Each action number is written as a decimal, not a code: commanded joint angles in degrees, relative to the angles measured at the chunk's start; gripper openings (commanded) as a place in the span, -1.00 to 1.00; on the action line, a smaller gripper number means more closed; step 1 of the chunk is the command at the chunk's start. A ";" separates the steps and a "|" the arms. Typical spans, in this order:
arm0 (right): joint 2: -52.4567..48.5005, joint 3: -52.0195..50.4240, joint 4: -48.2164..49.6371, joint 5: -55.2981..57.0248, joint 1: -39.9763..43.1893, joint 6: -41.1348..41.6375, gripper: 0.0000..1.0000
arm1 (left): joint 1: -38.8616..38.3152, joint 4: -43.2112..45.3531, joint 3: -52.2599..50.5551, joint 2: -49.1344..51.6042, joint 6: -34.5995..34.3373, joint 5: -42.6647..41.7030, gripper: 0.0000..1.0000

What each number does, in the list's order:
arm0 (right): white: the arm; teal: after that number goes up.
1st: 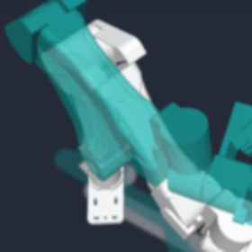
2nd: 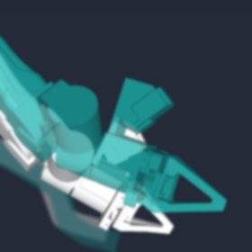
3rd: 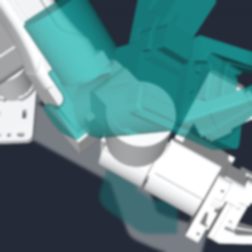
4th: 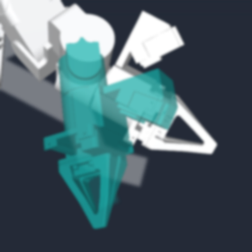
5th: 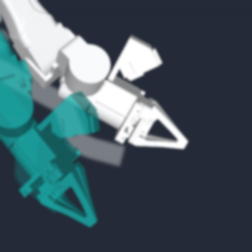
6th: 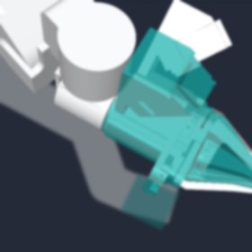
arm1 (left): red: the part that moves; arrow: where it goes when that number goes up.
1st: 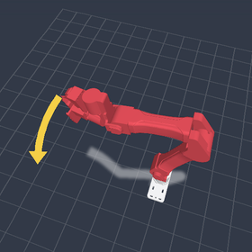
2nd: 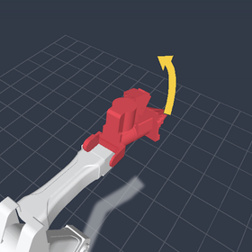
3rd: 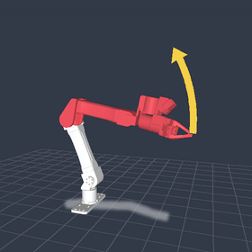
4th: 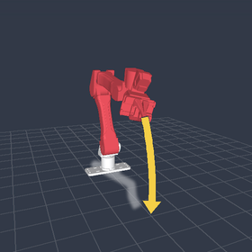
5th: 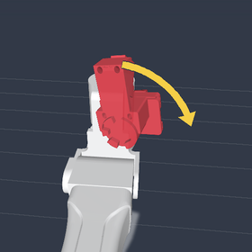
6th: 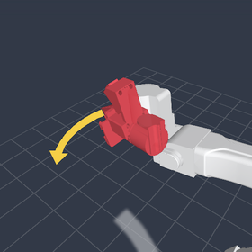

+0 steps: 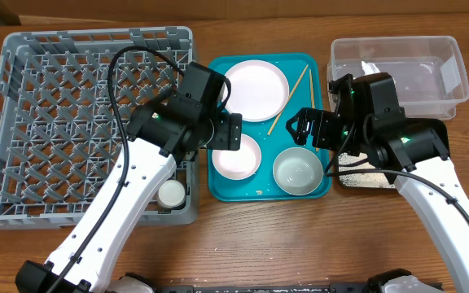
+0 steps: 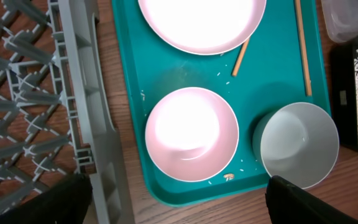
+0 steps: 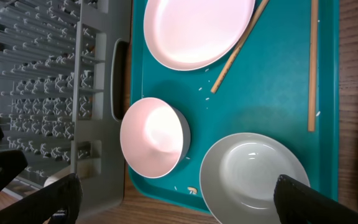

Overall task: Sort waste into correct bins and load items into the dishwasher
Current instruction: 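Move the left gripper to the small white plate and grasp its rim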

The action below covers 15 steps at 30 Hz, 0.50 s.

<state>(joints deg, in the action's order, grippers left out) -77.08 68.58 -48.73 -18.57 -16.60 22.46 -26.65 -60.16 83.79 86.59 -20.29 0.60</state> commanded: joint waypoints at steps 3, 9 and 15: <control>0.57 1.03 0.15 0.52 -0.15 -0.17 1.00 | -0.39 0.68 1.05 0.35 4.46 -0.46 0.81; 0.57 1.03 0.13 0.52 -0.15 -0.20 1.00 | -0.39 1.36 1.05 0.87 9.25 -0.63 0.83; 0.57 1.03 0.13 0.52 -0.15 -0.20 1.00 | -0.39 1.31 1.05 3.48 10.73 -0.96 0.83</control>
<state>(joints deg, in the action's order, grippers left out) -77.08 68.58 -48.77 -18.59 -16.60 22.48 -26.65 -59.02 83.79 88.31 -11.90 0.43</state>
